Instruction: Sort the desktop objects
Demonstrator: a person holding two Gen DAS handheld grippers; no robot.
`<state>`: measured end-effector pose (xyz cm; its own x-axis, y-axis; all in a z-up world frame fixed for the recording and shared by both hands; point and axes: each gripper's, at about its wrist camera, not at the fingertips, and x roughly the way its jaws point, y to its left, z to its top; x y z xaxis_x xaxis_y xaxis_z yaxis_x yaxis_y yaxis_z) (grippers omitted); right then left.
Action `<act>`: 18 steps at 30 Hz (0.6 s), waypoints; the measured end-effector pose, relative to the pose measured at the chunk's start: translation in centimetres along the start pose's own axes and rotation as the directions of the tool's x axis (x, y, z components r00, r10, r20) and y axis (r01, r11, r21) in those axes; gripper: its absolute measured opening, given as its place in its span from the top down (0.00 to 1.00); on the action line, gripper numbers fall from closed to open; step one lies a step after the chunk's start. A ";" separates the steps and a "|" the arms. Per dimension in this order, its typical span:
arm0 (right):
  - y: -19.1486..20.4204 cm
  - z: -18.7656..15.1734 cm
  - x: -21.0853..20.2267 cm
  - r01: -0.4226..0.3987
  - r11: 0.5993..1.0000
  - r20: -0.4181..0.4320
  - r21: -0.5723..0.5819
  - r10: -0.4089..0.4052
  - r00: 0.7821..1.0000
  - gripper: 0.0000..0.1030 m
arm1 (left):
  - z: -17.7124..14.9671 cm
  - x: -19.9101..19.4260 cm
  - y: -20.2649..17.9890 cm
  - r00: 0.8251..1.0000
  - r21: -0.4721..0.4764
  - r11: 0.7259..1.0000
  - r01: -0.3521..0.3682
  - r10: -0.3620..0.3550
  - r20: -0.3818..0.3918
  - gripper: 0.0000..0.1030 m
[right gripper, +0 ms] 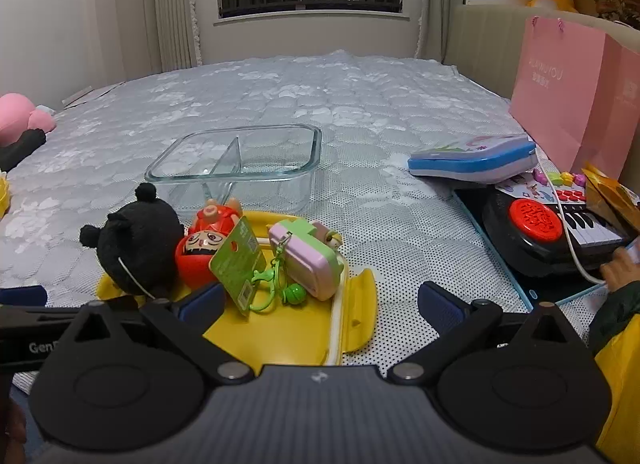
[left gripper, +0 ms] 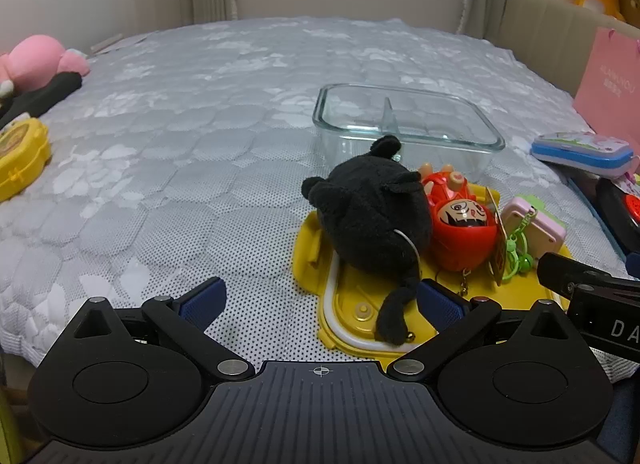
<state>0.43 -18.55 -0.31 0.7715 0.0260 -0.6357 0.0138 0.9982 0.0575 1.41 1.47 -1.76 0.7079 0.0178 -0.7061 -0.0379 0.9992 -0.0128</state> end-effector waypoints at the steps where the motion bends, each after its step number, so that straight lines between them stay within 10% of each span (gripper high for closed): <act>1: 0.0 0.0 0.1 -0.001 1.000 -0.002 0.002 0.001 1.000 0.00 | 0.0 0.0 0.0 1.000 0.000 1.000 0.001 -0.001 -0.001 0.00; 18: 0.0 -0.2 0.5 -0.007 1.000 -0.023 0.010 0.008 1.000 0.00 | -0.1 0.0 0.1 1.000 -0.019 1.000 -0.001 0.001 -0.001 0.00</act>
<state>0.70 -18.50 -0.79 0.7564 0.0350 -0.6531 0.0146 0.9974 0.0702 1.35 1.59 -1.80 0.7068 0.0191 -0.7071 -0.0520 0.9983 -0.0251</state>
